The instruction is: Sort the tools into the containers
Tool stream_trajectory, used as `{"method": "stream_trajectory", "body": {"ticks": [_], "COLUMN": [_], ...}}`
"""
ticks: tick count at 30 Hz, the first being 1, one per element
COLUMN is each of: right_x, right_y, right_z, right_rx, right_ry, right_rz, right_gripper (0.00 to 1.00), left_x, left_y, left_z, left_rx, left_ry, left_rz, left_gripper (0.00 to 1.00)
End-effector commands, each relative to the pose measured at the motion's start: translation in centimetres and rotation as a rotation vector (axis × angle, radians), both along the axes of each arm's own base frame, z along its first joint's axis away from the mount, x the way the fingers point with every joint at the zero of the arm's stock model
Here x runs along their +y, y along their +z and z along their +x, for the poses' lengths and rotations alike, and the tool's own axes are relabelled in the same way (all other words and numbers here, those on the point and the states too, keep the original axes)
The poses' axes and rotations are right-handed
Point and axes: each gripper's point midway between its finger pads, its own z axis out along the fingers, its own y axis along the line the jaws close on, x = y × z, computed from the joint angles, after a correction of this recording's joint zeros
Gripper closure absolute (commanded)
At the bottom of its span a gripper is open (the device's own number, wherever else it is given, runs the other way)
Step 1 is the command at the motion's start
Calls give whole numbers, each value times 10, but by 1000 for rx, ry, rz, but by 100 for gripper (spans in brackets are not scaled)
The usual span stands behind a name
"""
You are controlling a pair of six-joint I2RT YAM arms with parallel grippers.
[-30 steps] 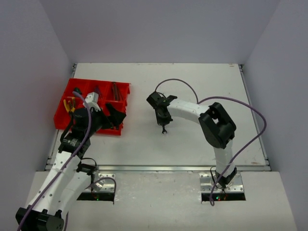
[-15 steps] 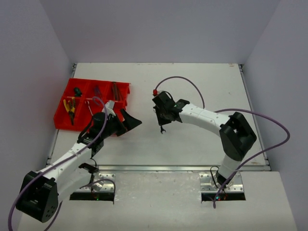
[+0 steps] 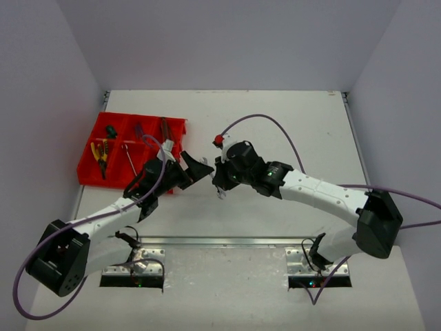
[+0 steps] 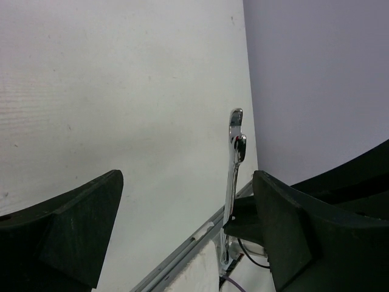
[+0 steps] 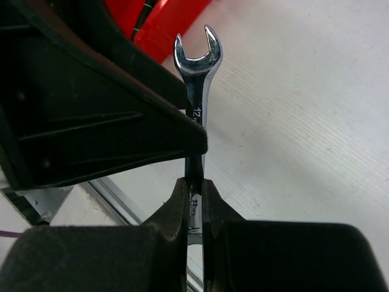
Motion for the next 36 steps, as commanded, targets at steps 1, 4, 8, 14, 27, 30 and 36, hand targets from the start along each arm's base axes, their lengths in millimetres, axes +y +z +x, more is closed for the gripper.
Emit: {"method": "stream_trajectory", "body": {"ticks": [1,4,8,14,27,30,36], "right_x": [17,20,27,19,-101,-118,-120], "right_y": [33,36,43,48,20,22,22], "right_z": [-3,-3,-5,-2,-1,-6,-10], "right_rx": [-85,-90,-87,-113,-191,-205,-186], "right_ry": [59,65,77,35,-253,-276,-257], "right_rz": [121,134,159,162,-74,-45,-16], "right_gripper": [100,100,100,77,1,1,1], "left_x": [-16,-30,-44,-34,209,266,311], "left_y": [45,56,66,67,64,70,54], "left_z": [8,3,-1,11,87,86,93], "left_rx": [-130,-163,-189,-186,9,59,67], "left_ry": [-24,-72,-118,-38,733,899,936], "left_rz": [-84,-107,-116,-14,758,946,1031], "left_gripper": [24,38,84,100,100,100,100]}}
